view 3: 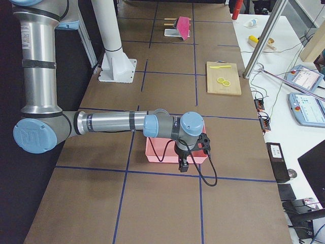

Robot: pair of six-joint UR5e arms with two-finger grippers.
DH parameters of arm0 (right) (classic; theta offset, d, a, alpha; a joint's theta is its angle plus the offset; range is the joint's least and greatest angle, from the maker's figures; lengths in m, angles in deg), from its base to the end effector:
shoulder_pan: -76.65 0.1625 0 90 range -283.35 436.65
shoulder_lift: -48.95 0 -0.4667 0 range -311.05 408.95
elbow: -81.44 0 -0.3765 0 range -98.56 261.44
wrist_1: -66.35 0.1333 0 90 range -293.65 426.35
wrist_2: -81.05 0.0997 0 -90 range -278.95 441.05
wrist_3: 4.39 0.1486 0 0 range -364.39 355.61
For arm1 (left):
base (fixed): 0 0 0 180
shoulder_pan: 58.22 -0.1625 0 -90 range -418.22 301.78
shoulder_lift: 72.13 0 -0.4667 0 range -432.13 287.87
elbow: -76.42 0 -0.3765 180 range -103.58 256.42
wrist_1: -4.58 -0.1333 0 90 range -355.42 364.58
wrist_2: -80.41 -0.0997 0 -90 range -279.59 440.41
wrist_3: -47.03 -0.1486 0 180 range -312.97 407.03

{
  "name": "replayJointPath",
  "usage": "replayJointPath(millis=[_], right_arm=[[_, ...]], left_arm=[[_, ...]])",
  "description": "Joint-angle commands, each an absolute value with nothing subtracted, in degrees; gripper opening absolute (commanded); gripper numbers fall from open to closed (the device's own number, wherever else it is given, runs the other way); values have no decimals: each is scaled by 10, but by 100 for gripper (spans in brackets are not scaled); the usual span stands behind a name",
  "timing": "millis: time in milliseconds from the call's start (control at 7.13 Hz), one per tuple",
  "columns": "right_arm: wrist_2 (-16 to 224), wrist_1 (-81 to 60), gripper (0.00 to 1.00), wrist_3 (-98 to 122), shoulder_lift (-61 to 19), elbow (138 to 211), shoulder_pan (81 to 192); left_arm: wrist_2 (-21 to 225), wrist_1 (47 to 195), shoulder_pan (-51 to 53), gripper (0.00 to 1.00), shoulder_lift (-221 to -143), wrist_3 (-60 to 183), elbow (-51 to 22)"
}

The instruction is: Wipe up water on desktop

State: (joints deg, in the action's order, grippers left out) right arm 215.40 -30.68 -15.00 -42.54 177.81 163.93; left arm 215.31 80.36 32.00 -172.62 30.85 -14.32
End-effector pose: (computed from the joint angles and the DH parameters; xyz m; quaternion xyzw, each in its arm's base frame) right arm 0.0076 -0.4595 0.7069 0.0086 -0.3777 -0.1004 0.9204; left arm -0.0305 -0.5482 0.6584 0.0306 0.3813 0.1184 0.9163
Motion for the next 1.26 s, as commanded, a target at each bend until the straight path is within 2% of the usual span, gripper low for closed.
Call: replayJointPath(millis=[0,1122], right_arm=[[2156,-307,100,-149,-426,1781,1639],[2157,-308,100,-151,-430,1778,1639]], left_arm=[[2148,820,318,100,-1718,309,-138],[2109,815,305,100,-1692,322,-194]])
